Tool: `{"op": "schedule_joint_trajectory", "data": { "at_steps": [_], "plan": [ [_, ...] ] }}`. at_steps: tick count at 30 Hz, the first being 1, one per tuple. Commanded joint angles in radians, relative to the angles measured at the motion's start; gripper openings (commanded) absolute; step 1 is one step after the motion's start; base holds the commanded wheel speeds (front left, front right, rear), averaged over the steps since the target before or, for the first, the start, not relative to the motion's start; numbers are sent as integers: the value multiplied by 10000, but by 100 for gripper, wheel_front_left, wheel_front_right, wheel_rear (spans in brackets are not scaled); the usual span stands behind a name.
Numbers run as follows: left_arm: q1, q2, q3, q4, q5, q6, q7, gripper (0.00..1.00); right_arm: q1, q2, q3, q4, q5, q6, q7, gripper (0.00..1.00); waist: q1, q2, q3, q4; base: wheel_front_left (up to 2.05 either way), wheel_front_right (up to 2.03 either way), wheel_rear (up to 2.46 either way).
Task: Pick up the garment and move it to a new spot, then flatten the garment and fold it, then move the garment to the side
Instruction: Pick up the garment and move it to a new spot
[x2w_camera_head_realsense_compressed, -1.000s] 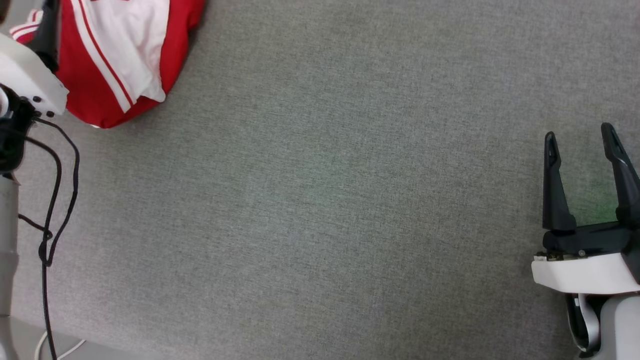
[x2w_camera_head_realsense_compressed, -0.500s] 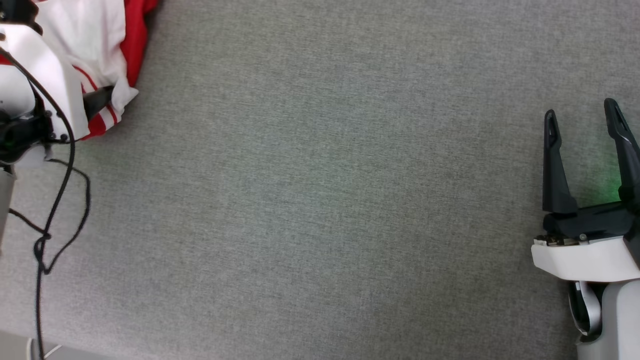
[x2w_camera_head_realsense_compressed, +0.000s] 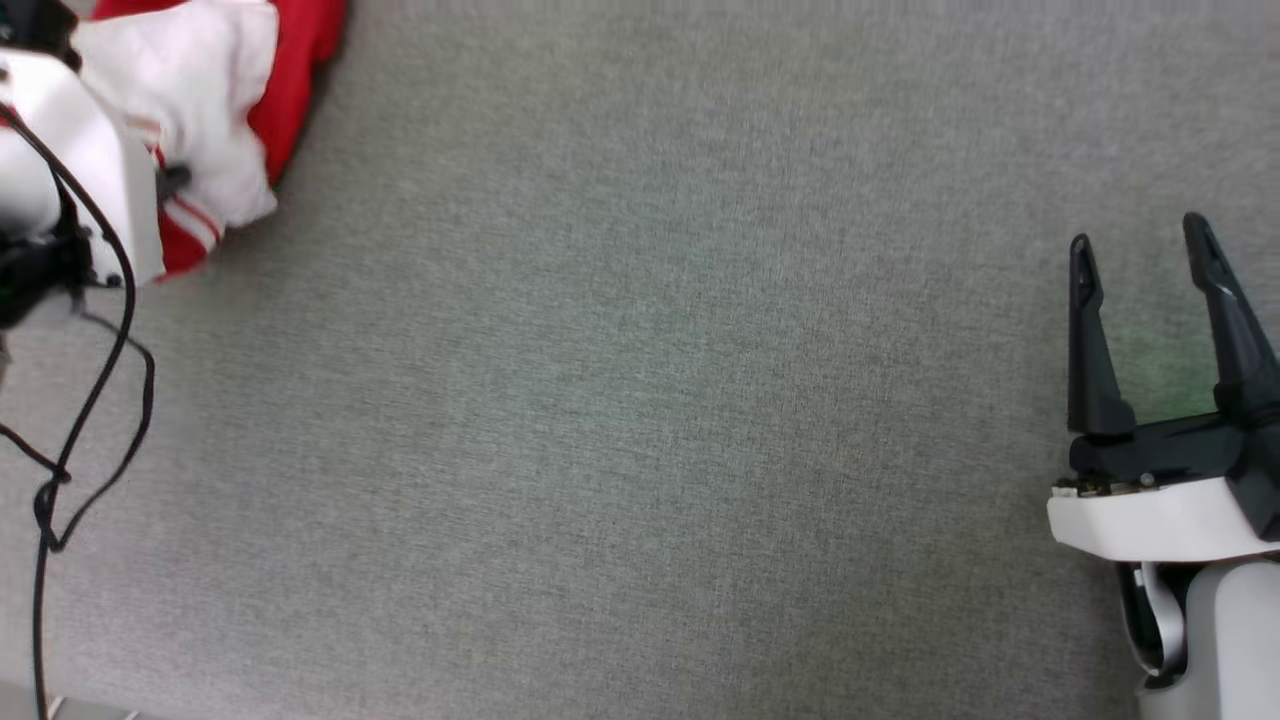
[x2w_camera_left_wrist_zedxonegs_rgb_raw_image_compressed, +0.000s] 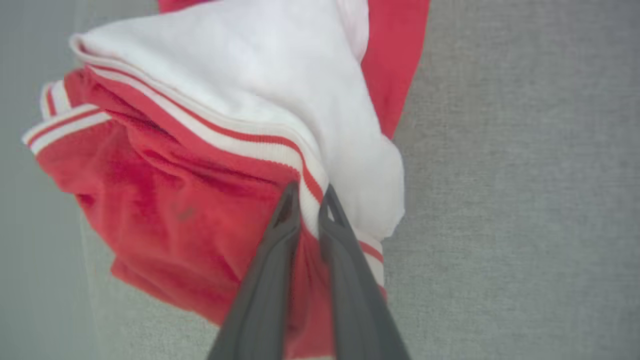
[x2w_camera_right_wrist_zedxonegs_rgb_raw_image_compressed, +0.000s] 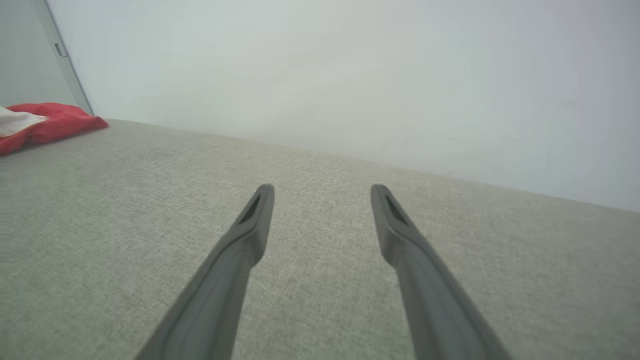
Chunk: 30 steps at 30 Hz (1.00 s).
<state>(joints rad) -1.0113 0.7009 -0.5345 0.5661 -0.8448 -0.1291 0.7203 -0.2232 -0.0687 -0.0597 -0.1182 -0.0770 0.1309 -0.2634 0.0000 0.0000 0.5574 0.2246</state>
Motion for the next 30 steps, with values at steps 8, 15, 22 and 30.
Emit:
{"op": "schedule_joint_trajectory", "data": {
  "at_steps": [8,15,22,30],
  "plan": [
    [-668,681,-993,-1431,125,1,-1207,0,443,173,72,256,154,-3,-21,100,0,0,-1469,-149,0,0,0],
    [-1179,389,-2307,-2847,44,0,-1656,0,632,199,90,419,658,-3,-22,100,0,0,-2057,-674,0,0,0],
    [-1559,-366,-3615,-3534,113,0,-2065,0,680,203,129,505,1050,-3,-21,100,0,0,-2354,-1494,0,0,0],
    [-2137,-1990,-5570,-3743,-77,0,-2867,0,714,200,21,486,1387,-3,-21,100,0,0,-2250,-2719,0,0,0]
  ]
}}
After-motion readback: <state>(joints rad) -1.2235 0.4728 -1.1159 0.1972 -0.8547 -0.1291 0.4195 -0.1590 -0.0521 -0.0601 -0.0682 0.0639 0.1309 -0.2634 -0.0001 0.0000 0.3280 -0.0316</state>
